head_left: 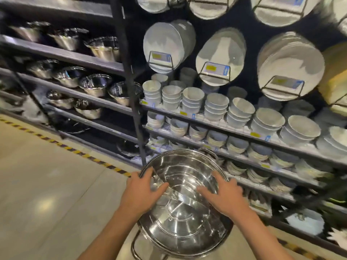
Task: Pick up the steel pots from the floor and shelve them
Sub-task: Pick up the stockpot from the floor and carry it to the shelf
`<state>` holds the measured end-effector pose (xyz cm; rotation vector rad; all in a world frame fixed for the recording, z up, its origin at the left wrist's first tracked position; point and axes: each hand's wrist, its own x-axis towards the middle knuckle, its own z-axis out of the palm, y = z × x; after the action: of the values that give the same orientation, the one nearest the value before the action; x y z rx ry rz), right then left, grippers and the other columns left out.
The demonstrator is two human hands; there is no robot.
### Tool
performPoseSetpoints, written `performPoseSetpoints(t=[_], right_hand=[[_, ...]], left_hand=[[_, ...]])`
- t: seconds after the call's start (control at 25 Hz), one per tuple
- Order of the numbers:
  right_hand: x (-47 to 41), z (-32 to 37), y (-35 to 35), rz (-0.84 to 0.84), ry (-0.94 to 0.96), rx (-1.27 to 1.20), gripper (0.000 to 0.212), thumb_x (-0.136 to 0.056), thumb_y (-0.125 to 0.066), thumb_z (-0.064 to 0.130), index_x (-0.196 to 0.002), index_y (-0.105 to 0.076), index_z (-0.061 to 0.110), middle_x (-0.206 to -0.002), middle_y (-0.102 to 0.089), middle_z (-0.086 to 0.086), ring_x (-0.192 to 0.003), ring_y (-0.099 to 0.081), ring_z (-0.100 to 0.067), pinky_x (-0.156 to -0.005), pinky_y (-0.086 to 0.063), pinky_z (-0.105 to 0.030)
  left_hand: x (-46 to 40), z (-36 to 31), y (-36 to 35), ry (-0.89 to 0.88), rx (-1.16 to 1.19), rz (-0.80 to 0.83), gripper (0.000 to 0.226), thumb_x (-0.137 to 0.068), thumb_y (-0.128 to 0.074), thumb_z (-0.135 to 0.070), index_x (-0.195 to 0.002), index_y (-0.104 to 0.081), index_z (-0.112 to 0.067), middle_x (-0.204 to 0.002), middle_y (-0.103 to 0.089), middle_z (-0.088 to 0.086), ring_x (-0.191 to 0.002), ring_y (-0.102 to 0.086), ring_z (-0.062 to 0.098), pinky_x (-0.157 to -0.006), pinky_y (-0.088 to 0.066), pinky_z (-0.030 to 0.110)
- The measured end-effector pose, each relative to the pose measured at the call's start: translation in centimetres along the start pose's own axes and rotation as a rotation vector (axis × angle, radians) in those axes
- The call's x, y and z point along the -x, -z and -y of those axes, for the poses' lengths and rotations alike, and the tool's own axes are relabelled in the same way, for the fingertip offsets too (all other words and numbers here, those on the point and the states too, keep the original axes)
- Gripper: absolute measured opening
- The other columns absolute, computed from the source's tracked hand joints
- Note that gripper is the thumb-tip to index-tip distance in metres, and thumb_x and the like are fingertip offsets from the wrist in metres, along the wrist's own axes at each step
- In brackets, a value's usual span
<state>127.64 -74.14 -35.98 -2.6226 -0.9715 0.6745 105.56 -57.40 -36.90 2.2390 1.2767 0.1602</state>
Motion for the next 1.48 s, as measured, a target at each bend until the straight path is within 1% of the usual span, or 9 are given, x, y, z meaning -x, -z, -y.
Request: performPoseSetpoints(t=[0.28,0.44,0.56,0.76,0.88,1.0,1.16,1.28,1.48], right_hand=[[-11.5,8.5,-2.0,0.223,0.291,0.089,0.111,-0.066,-0.043,0.098,-0.158,-0.02,0.039,-0.157,-0.03,-0.023,-0.146,-0.022,-0.047,-0.115,-0.028,-0.055],[-15.8,14.3,-3.6,0.374,0.432,0.077,0.108,-0.067,-0.049,0.093,-0.156,-0.021,0.04,-0.15,-0.026,-0.023,-0.137,-0.035,-0.049,-0.112,-0.037,-0.056],[-17.9,20.3,-5.0,0.425,0.603,0.144,0.102,-0.069,-0.056,0.087,-0.154,-0.024,0.042,-0.152,-0.024,-0.022,-0.141,-0.029,-0.047,-0.111,-0.039,-0.053],[-20.0,31.8,-8.7,0.461,0.785,0.297,0.109,-0.064,-0.055,0.094,-0.155,-0.022,0.044,-0.151,-0.023,-0.02,-0.14,-0.026,-0.046,-0.106,-0.041,-0.054],[-21.0,38.8,-11.7,0.45,0.872,0.338,0.112,-0.06,-0.049,0.099,-0.154,-0.024,0.045,-0.145,-0.03,-0.02,-0.134,-0.032,-0.045,-0.102,-0.042,-0.051],[-21.7,44.7,-14.0,0.417,0.928,0.363,0.104,-0.066,-0.049,0.096,-0.153,-0.027,0.044,-0.138,-0.037,-0.019,-0.125,-0.036,-0.042,-0.091,-0.039,-0.044],[-22.3,53.0,-16.7,0.434,0.914,0.346,0.101,-0.067,-0.053,0.093,-0.152,-0.026,0.046,-0.139,-0.034,-0.017,-0.125,-0.036,-0.044,-0.101,-0.044,-0.052],[-23.0,58.2,-18.2,0.451,0.906,0.337,0.098,-0.071,-0.055,0.089,-0.153,-0.024,0.045,-0.143,-0.029,-0.017,-0.128,-0.032,-0.044,-0.099,-0.045,-0.051],[-26.6,66.4,-21.6,0.462,0.867,0.304,0.102,-0.07,-0.055,0.09,-0.155,-0.021,0.045,-0.146,-0.026,-0.018,-0.132,-0.03,-0.046,-0.096,-0.043,-0.05]], left_hand=[[-3.1,4.9,1.7,0.321,0.036,-0.102,0.086,-0.076,-0.039,-0.087,-0.149,-0.036,-0.042,-0.114,-0.045,0.011,-0.117,-0.046,0.033,-0.097,-0.048,0.044],[-3.6,7.6,2.6,0.49,0.075,-0.226,0.09,-0.071,-0.031,-0.093,-0.145,-0.04,-0.043,-0.103,-0.051,0.007,-0.107,-0.049,0.029,-0.088,-0.049,0.04],[-2.9,10.2,3.9,0.623,0.065,-0.322,0.092,-0.068,-0.031,-0.095,-0.142,-0.043,-0.042,-0.104,-0.062,0.014,-0.107,-0.054,0.035,-0.088,-0.049,0.04],[-3.0,15.5,6.9,0.801,0.19,-0.468,0.088,-0.067,-0.037,-0.089,-0.138,-0.048,-0.039,-0.1,-0.062,0.015,-0.111,-0.051,0.036,-0.091,-0.048,0.04],[-4.5,20.2,9.5,0.841,0.273,-0.555,0.08,-0.07,-0.045,-0.085,-0.136,-0.05,-0.04,-0.101,-0.053,0.011,-0.107,-0.053,0.037,-0.09,-0.048,0.041],[-6.3,25.0,12.6,0.834,0.283,-0.587,0.066,-0.079,-0.056,-0.075,-0.134,-0.05,-0.038,-0.1,-0.059,0.01,-0.107,-0.05,0.031,-0.089,-0.047,0.038],[-9.0,31.6,17.9,0.813,0.247,-0.596,0.073,-0.076,-0.047,-0.082,-0.134,-0.052,-0.038,-0.099,-0.059,0.009,-0.102,-0.051,0.03,-0.079,-0.045,0.035],[-11.4,35.9,21.6,0.816,0.182,-0.577,0.075,-0.08,-0.05,-0.078,-0.141,-0.049,-0.034,-0.103,-0.064,0.015,-0.106,-0.052,0.032,-0.08,-0.046,0.036],[-17.2,42.9,27.2,0.777,0.101,-0.58,0.074,-0.08,-0.047,-0.078,-0.136,-0.053,-0.03,-0.079,-0.058,0.001,-0.096,-0.051,0.026,-0.072,-0.044,0.034]])
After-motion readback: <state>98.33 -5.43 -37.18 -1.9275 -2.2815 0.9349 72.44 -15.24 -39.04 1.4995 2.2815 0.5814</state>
